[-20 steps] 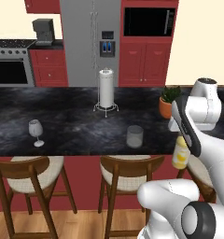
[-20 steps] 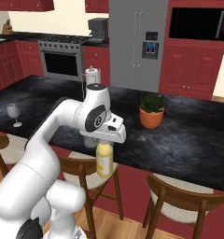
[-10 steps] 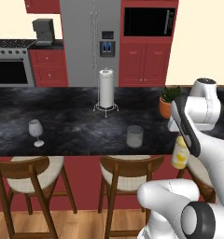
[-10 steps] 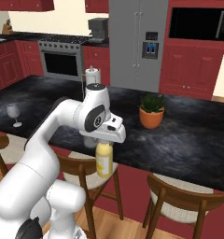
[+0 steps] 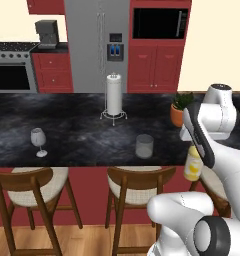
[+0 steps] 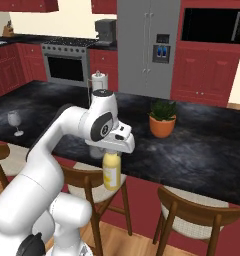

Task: There is a wine glass and glass cup on the dining counter. Place the wine bottle next to the wine glass and the juice bottle next to the glass cup.

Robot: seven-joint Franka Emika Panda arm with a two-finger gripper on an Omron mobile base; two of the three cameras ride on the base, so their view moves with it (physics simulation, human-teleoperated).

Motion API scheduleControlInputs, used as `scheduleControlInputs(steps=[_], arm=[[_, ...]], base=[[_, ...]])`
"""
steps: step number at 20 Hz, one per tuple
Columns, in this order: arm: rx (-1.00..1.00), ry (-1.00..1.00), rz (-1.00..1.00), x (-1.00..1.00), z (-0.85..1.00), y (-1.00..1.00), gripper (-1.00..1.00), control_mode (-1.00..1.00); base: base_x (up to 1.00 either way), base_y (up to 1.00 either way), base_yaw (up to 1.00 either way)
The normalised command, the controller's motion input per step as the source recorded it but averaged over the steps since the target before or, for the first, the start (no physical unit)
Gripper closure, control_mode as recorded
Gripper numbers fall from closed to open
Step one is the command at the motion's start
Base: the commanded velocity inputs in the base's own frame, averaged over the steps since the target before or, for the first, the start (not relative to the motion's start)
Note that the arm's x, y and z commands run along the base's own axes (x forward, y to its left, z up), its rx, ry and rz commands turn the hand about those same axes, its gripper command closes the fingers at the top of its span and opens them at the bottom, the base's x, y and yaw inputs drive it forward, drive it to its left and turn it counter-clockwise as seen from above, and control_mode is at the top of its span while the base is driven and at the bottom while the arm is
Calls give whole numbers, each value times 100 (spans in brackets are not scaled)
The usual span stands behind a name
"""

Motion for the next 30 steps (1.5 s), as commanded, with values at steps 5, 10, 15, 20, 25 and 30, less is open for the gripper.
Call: scheduleControlInputs(steps=[5, 10, 15, 20, 25, 30], arm=[[3, 0, 0, 3, 1, -8, 100, -100], [14, 0, 1, 15, 9, -39, 100, -100], [8, 0, 8, 19, 13, -34, 100, -100], [0, 0, 11, 24, 15, -22, 100, -100], [-2, 0, 11, 15, 13, -8, 100, -100], [-8, -7, 7, 12, 0, 7, 100, -100]], base=[[9, -22, 0], [0, 0, 0], [0, 0, 0], [0, 0, 0], [0, 0, 0], [0, 0, 0]])
